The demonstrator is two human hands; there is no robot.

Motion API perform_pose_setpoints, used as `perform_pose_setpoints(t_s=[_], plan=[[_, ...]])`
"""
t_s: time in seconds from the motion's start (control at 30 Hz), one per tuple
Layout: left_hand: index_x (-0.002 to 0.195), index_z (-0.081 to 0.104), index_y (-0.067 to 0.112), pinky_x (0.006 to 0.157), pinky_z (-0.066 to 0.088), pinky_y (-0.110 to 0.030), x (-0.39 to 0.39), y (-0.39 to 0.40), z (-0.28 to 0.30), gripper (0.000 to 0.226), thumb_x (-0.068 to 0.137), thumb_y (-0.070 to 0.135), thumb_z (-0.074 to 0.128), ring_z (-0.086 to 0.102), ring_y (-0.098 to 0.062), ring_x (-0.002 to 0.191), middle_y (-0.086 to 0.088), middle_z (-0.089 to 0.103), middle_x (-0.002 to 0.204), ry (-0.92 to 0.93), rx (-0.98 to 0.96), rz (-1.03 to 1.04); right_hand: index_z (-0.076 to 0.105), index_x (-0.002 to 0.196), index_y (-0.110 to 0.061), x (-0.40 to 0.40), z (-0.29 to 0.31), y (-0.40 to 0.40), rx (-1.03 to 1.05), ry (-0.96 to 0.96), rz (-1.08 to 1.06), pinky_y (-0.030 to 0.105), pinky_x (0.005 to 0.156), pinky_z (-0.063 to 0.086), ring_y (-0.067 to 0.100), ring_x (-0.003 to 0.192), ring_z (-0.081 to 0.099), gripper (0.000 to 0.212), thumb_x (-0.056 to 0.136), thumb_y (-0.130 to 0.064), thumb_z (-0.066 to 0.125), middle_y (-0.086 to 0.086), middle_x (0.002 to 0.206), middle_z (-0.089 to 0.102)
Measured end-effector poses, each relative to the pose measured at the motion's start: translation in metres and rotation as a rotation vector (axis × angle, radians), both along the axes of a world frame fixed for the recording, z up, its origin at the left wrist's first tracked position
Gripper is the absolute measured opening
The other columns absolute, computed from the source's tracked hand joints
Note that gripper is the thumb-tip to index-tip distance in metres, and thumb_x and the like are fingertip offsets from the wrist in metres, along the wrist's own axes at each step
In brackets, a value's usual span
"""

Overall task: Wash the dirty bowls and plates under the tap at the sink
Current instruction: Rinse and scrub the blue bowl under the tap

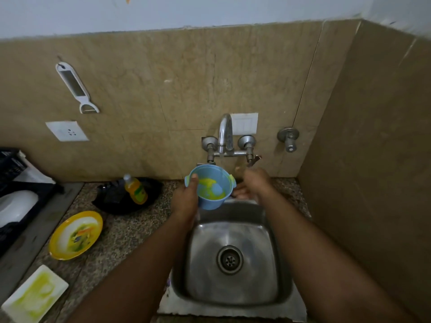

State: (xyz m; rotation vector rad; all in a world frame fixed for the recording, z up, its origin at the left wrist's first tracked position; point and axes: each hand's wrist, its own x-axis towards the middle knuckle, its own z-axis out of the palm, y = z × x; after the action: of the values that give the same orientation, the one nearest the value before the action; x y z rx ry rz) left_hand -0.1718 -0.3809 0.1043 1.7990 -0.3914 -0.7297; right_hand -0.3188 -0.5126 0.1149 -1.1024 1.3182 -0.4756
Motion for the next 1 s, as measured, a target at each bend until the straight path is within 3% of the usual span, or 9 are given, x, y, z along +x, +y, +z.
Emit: perform_pose_setpoints(t_s=[0.07, 0.13, 0.27, 0.37, 0.43, 0.57, 0.7, 0.87, 1.0], plan=[[0.096, 0.074, 0.010, 0.083, 0.055, -0.040, 0.005, 0.000, 0.000, 0.062, 0.090, 0.069, 0.057, 0.068, -0.031, 0.090, -0.012, 0.073, 0.094, -0.117, 0.060, 0.013, 0.067, 0.095, -0.010, 0.003, 0.000, 0.016, 0.030, -0.097, 0.119, 0.036, 0.055, 0.063, 0.029, 0.059, 0.073, 0.013, 0.099, -0.018, 0.058, 0.016, 0.078, 0.074], [0.103, 0.076, 0.008, 0.091, 0.055, -0.044, 0.005, 0.002, 0.003, 0.066, 0.092, 0.070, 0.054, 0.069, -0.035, 0.099, -0.017, 0.075, 0.104, -0.247, 0.128, 0.015, 0.066, 0.086, -0.012, 0.009, -0.007, 0.021, -0.023, -0.112, 0.086, 0.025, 0.043, 0.054, 0.021, 0.047, 0.066, 0.014, 0.098, -0.007, 0.061, 0.013, 0.072, 0.069], [0.113, 0.075, 0.009, 0.096, 0.053, -0.045, 0.003, 0.005, 0.010, 0.065, 0.097, 0.066, 0.048, 0.066, -0.039, 0.108, -0.020, 0.073, 0.114, -0.345, 0.223, 0.046, 0.065, 0.082, -0.010, 0.019, -0.021, 0.019, -0.021, -0.165, 0.010, 0.018, 0.036, 0.034, 0.011, 0.039, 0.049, 0.019, 0.098, -0.020, 0.068, 0.008, 0.060, 0.060], [0.115, 0.074, 0.007, 0.096, 0.053, -0.046, 0.007, 0.008, 0.011, 0.067, 0.099, 0.064, 0.043, 0.066, -0.041, 0.108, -0.022, 0.072, 0.116, -0.339, 0.250, 0.099, 0.073, 0.092, -0.007, 0.020, -0.019, 0.019, 0.029, -0.286, 0.022, 0.022, 0.043, 0.044, 0.008, 0.047, 0.051, 0.007, 0.096, -0.010, 0.069, 0.008, 0.070, 0.066], [0.117, 0.074, 0.008, 0.097, 0.053, -0.047, 0.010, 0.009, 0.012, 0.067, 0.099, 0.064, 0.043, 0.066, -0.040, 0.109, -0.021, 0.072, 0.117, -0.344, 0.264, 0.098, 0.075, 0.100, -0.002, 0.021, -0.019, 0.019, 0.051, -0.291, 0.017, 0.023, 0.044, 0.047, 0.009, 0.048, 0.051, 0.010, 0.094, -0.001, 0.068, 0.009, 0.074, 0.068], [0.119, 0.072, 0.007, 0.098, 0.051, -0.045, 0.007, 0.008, 0.014, 0.066, 0.100, 0.063, 0.042, 0.065, -0.040, 0.111, -0.021, 0.070, 0.120, -0.361, 0.296, 0.083, 0.071, 0.092, -0.001, 0.029, -0.020, 0.017, 0.033, -0.257, -0.074, 0.023, 0.038, 0.042, 0.010, 0.042, 0.044, 0.013, 0.093, -0.014, 0.073, 0.008, 0.062, 0.060], [0.119, 0.070, 0.002, 0.096, 0.052, -0.045, 0.010, 0.007, 0.018, 0.067, 0.102, 0.059, 0.041, 0.064, -0.042, 0.111, -0.024, 0.069, 0.121, -0.336, 0.301, 0.127, 0.075, 0.102, -0.002, 0.028, -0.016, 0.017, 0.070, -0.338, 0.013, 0.027, 0.052, 0.055, 0.012, 0.056, 0.059, 0.010, 0.094, -0.005, 0.069, 0.011, 0.079, 0.071], [0.116, 0.073, 0.007, 0.095, 0.052, -0.044, 0.008, 0.007, 0.019, 0.065, 0.101, 0.061, 0.042, 0.065, -0.039, 0.108, -0.021, 0.072, 0.116, -0.373, 0.288, 0.091, 0.074, 0.097, 0.000, 0.033, -0.020, 0.017, 0.062, -0.253, -0.120, 0.026, 0.044, 0.051, 0.010, 0.045, 0.052, 0.012, 0.094, -0.012, 0.071, 0.006, 0.063, 0.066], [0.122, 0.069, 0.005, 0.098, 0.051, -0.046, 0.010, 0.006, 0.019, 0.065, 0.102, 0.059, 0.040, 0.064, -0.041, 0.111, -0.022, 0.069, 0.122, -0.317, 0.294, 0.150, 0.074, 0.102, -0.002, 0.032, -0.018, 0.021, 0.045, -0.333, 0.005, 0.028, 0.056, 0.057, 0.012, 0.054, 0.063, 0.013, 0.089, -0.006, 0.075, 0.012, 0.078, 0.070]])
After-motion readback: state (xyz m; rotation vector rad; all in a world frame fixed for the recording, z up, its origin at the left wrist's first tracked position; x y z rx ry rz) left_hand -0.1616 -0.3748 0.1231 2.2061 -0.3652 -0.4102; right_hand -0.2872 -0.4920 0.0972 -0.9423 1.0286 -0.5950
